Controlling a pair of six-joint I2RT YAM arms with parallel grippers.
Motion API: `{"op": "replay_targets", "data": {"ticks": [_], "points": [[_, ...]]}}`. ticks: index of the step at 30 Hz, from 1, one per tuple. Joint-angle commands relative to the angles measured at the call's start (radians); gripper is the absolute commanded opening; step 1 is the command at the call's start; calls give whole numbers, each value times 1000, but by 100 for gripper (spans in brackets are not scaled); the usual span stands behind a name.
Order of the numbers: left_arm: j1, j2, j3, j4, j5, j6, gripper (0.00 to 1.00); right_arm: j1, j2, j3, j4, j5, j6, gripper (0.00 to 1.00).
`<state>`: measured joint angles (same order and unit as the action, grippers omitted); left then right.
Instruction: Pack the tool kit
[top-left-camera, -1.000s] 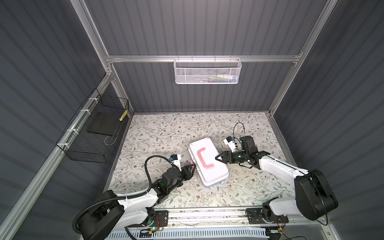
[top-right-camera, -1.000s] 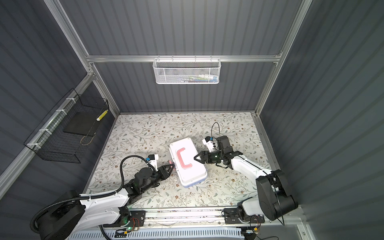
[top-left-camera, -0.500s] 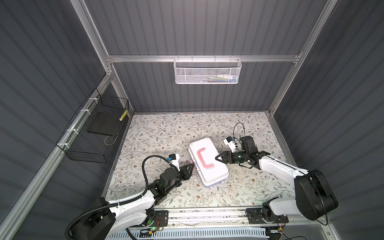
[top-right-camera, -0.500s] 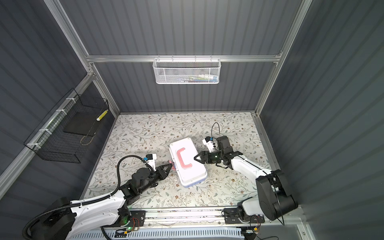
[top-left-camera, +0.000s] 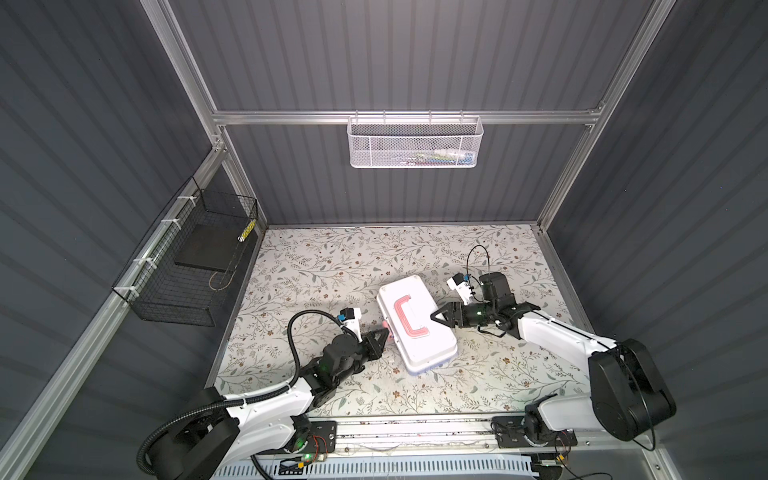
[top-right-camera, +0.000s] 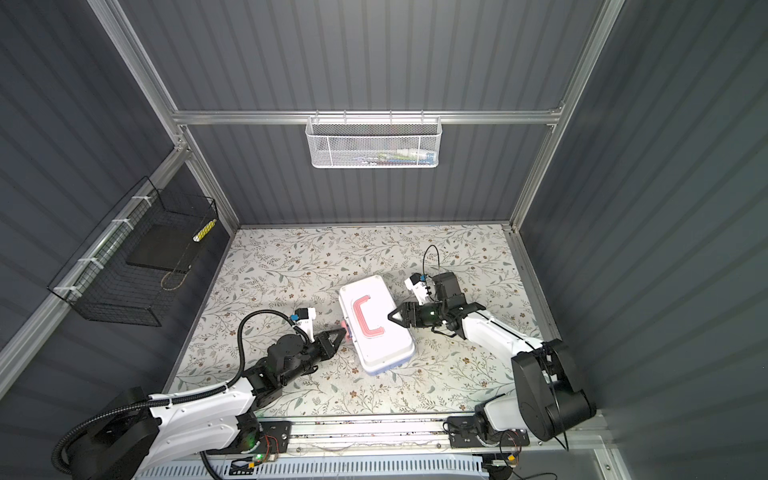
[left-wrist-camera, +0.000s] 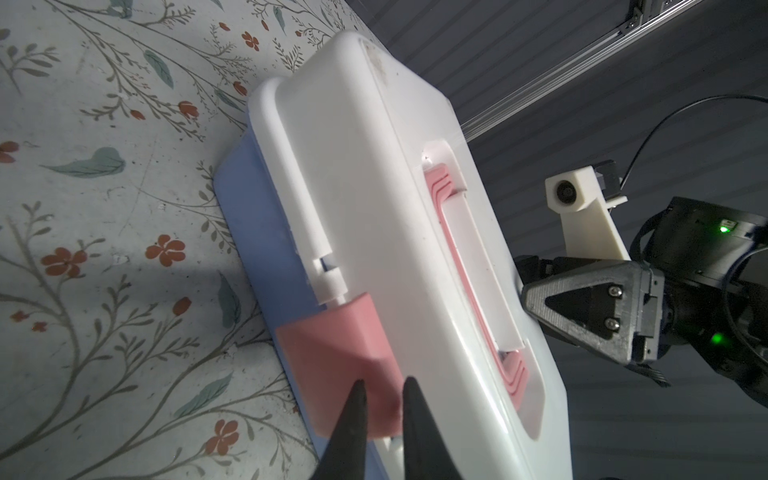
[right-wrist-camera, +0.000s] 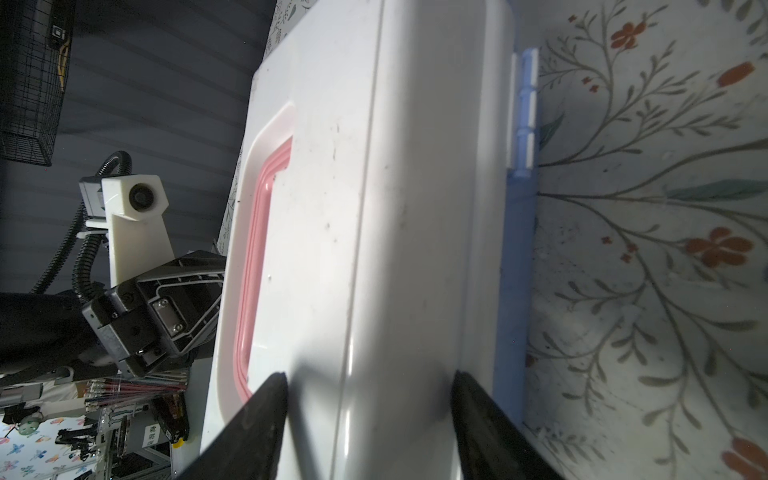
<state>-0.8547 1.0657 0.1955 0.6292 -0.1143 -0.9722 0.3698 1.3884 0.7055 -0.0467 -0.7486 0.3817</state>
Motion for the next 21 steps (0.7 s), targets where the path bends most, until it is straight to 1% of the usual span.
{"op": "replay_targets", "data": {"ticks": [1, 21], "points": [[2, 2, 30, 10, 10, 17, 18, 6, 0, -16, 5, -12, 0, 65], [2, 58, 51, 32, 31, 23, 12, 6, 6, -17, 10, -9, 2, 65]]}}
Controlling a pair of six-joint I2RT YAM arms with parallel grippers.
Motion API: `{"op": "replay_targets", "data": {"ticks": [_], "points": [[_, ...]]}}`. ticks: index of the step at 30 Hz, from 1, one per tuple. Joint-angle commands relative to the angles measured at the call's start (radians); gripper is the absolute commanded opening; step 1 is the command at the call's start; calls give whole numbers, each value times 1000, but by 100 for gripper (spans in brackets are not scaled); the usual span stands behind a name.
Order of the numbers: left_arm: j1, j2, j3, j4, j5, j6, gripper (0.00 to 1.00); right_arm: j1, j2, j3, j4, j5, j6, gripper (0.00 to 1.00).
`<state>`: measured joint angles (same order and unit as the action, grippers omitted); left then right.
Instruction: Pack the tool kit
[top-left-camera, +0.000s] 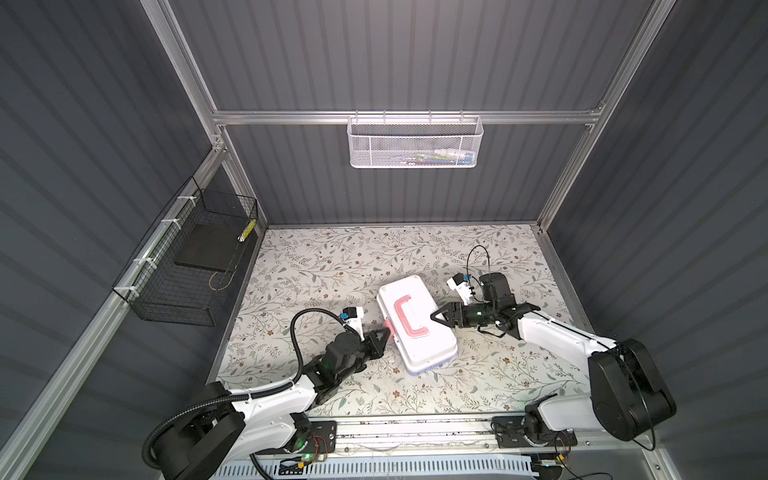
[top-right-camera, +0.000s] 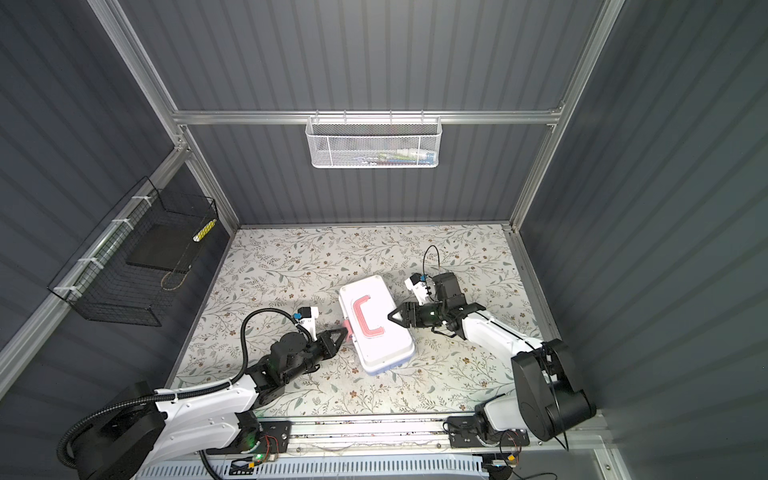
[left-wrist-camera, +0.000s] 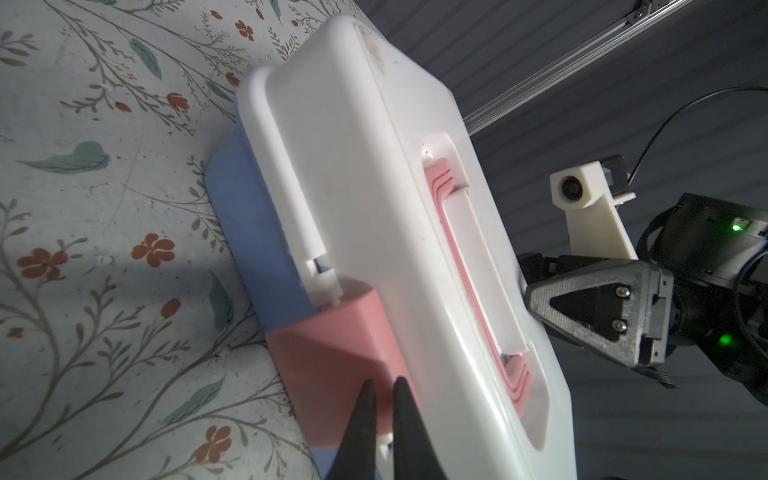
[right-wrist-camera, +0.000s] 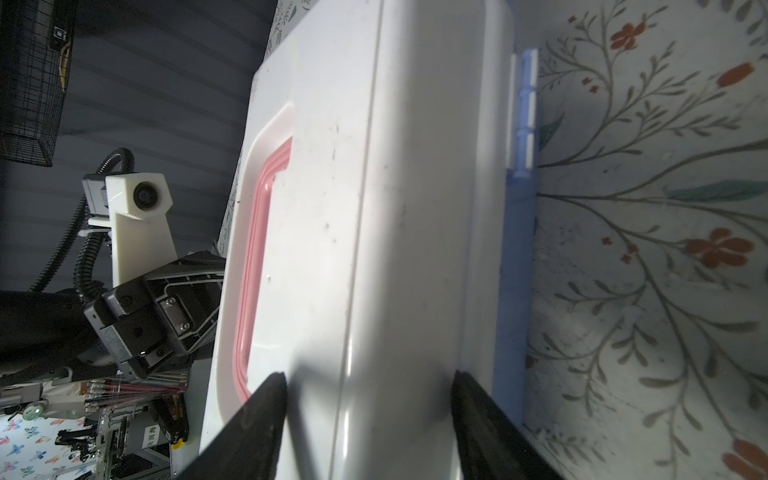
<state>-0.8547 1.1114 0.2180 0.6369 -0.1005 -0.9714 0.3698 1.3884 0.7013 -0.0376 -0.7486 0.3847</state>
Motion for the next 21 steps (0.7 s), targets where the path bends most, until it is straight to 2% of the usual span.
{"op": "replay_targets", "data": {"ticks": [1, 16, 21], "points": [[1, 16, 28, 26, 18, 22, 11, 6, 6, -13, 0, -10, -1, 65], [2, 52, 54, 30, 41, 29, 9, 6, 11, -14, 3, -12, -1, 65], [1, 5, 87, -94, 9, 53, 9, 6, 6, -13, 1, -10, -3, 65]]}}
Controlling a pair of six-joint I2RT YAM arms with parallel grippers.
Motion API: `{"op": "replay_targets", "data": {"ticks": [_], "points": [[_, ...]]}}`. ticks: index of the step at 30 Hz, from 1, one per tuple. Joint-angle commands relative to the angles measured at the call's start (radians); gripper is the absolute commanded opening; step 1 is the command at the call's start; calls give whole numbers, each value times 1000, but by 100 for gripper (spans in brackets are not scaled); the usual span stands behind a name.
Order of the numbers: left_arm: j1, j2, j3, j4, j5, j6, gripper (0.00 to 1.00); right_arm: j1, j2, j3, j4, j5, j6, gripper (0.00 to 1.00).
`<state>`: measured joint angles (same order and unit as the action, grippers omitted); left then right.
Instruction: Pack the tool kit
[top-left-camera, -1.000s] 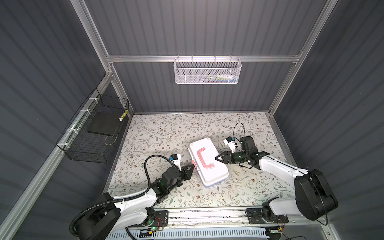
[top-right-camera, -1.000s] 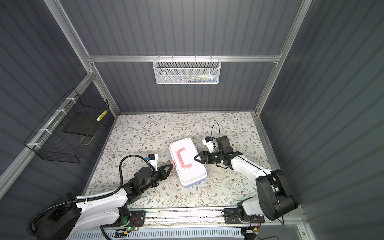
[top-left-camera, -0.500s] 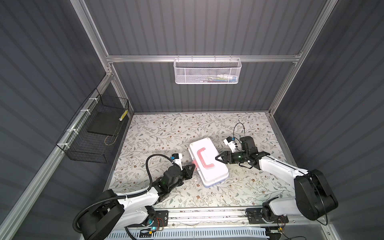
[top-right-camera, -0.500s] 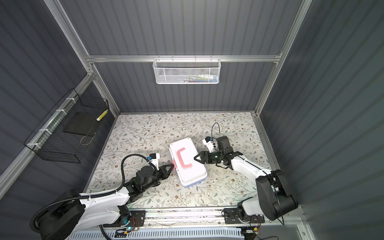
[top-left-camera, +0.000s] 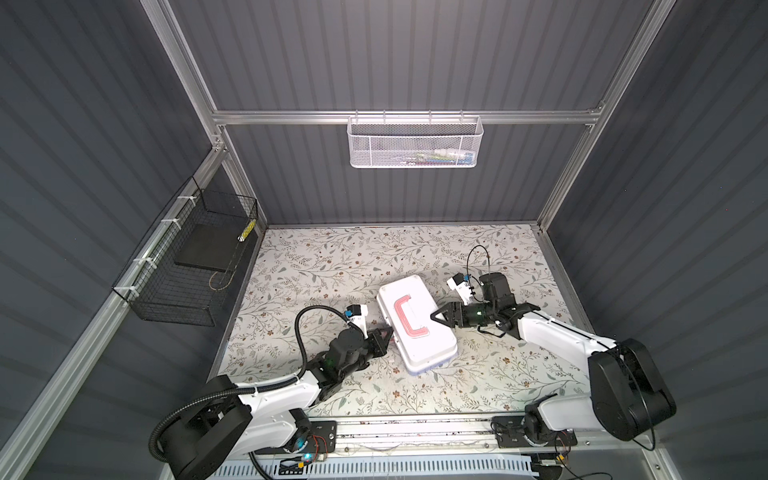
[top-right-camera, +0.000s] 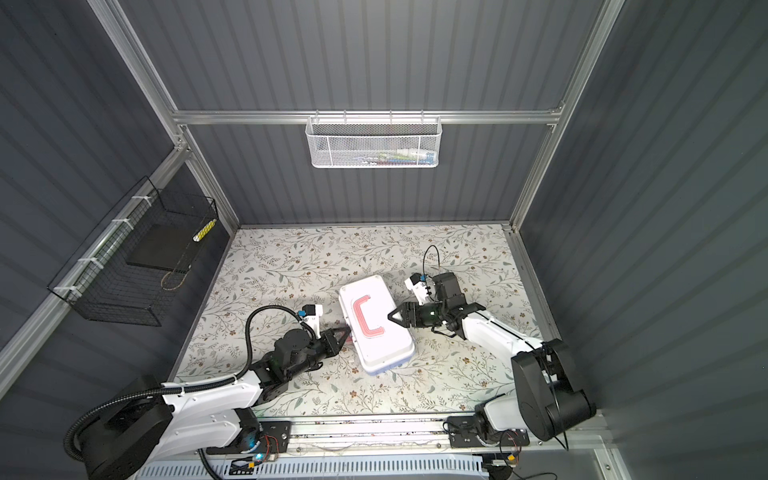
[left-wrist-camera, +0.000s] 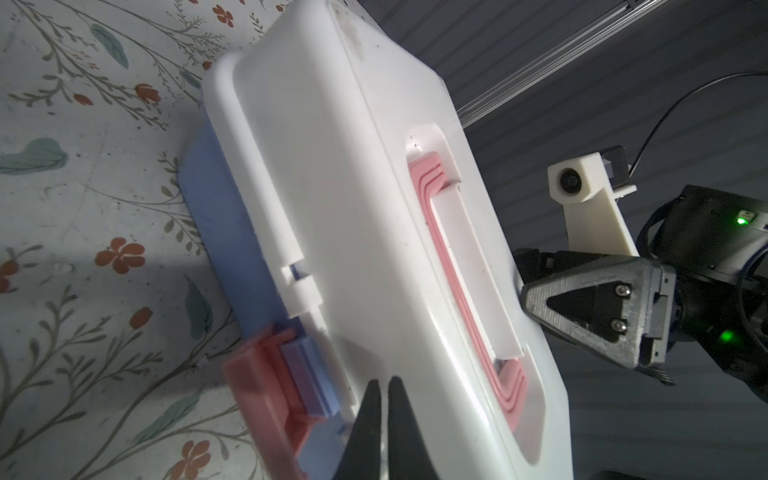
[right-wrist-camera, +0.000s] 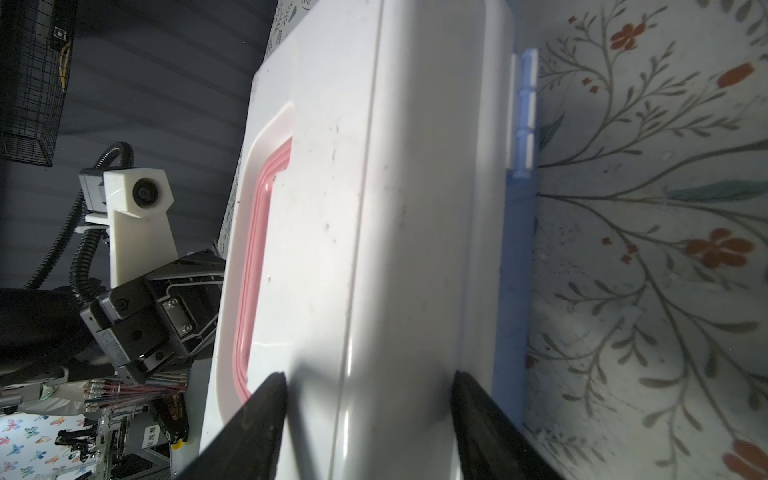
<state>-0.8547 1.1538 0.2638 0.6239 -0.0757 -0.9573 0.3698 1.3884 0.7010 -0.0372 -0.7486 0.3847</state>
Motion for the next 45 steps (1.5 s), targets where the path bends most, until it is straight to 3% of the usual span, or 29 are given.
{"op": "replay_targets", "data": {"ticks": [1, 7, 11, 15, 25, 45], "points": [[1, -62, 46, -127, -36, 41, 9, 6, 4, -14, 0, -8, -3, 65], [5, -254, 54, -471, -184, 58, 14, 6, 2, -12, -4, -8, -6, 65], [36, -302, 31, -574, -213, 40, 16, 5, 8, -13, 1, -11, -4, 65], [52, -234, 20, -530, -182, 26, 14, 6, 8, -11, 2, -12, -4, 65], [51, 33, 172, -409, -67, 112, 6, 6, 0, -26, 4, -4, 0, 65], [51, 104, 213, -301, 44, 97, 2, 9, 8, -41, 32, -14, 17, 65]]}}
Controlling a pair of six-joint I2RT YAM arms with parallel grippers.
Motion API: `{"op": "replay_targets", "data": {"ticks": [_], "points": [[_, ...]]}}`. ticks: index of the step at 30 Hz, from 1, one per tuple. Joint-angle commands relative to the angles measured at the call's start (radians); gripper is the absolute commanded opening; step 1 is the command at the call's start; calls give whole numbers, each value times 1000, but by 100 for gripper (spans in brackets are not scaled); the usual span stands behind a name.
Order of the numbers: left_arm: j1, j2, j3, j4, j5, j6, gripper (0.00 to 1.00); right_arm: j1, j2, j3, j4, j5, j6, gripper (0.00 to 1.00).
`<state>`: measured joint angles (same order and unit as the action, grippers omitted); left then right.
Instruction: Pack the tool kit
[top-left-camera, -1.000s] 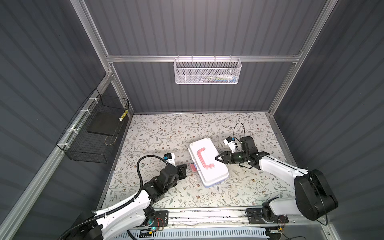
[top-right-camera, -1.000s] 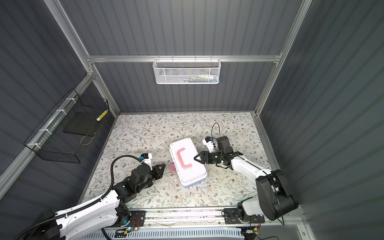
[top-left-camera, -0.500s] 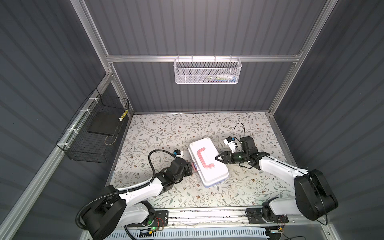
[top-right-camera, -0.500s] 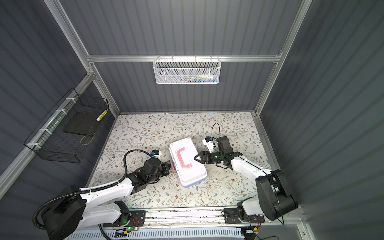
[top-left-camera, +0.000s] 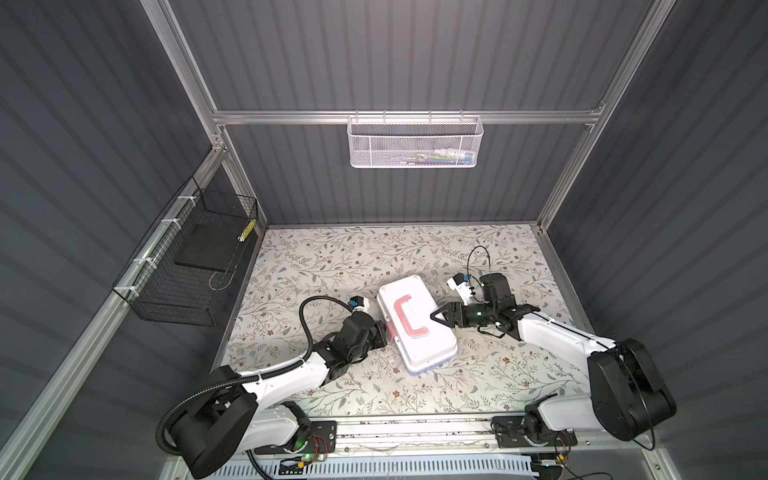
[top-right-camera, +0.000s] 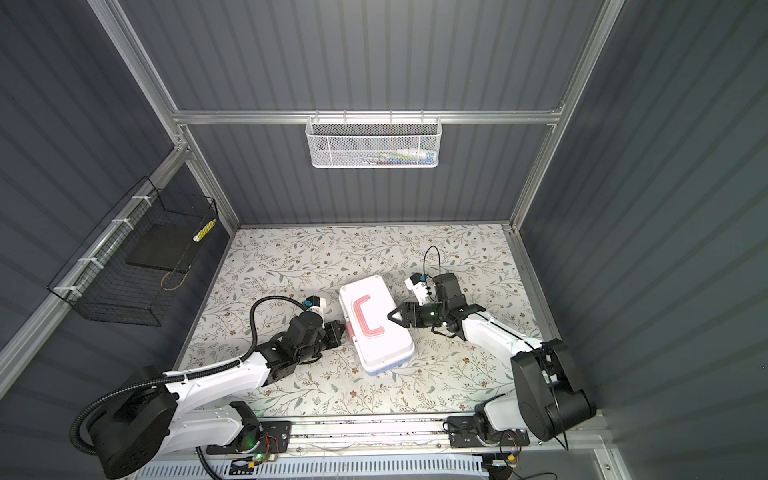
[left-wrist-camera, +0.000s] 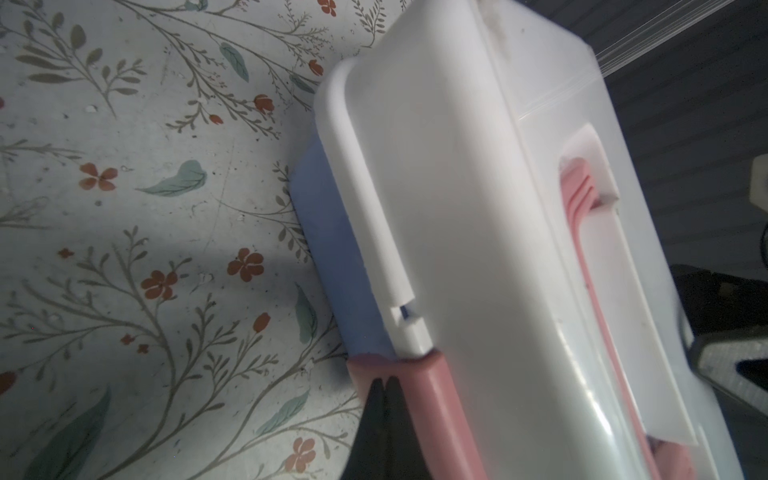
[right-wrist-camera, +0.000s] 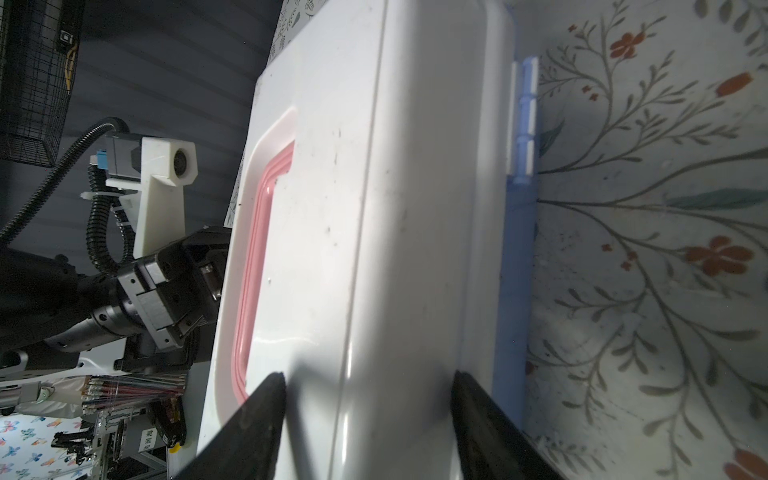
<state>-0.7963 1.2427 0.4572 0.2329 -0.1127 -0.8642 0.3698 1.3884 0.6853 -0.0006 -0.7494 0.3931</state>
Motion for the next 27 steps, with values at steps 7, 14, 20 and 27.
{"op": "replay_targets", "data": {"ticks": [7, 14, 20, 27], "points": [[-7, 7, 46, 78, 89, 12, 0, 21, 8, -35, 16, -19, 22, 65], [-8, -43, 43, -34, 41, 26, 0, 22, -3, -32, 12, -3, 22, 65], [-9, -102, 29, -199, -41, 43, 0, 21, -13, -21, 0, 9, 21, 65], [-9, -62, -1, -146, -5, 43, 0, 20, -5, -13, -2, 10, 23, 65]]}}
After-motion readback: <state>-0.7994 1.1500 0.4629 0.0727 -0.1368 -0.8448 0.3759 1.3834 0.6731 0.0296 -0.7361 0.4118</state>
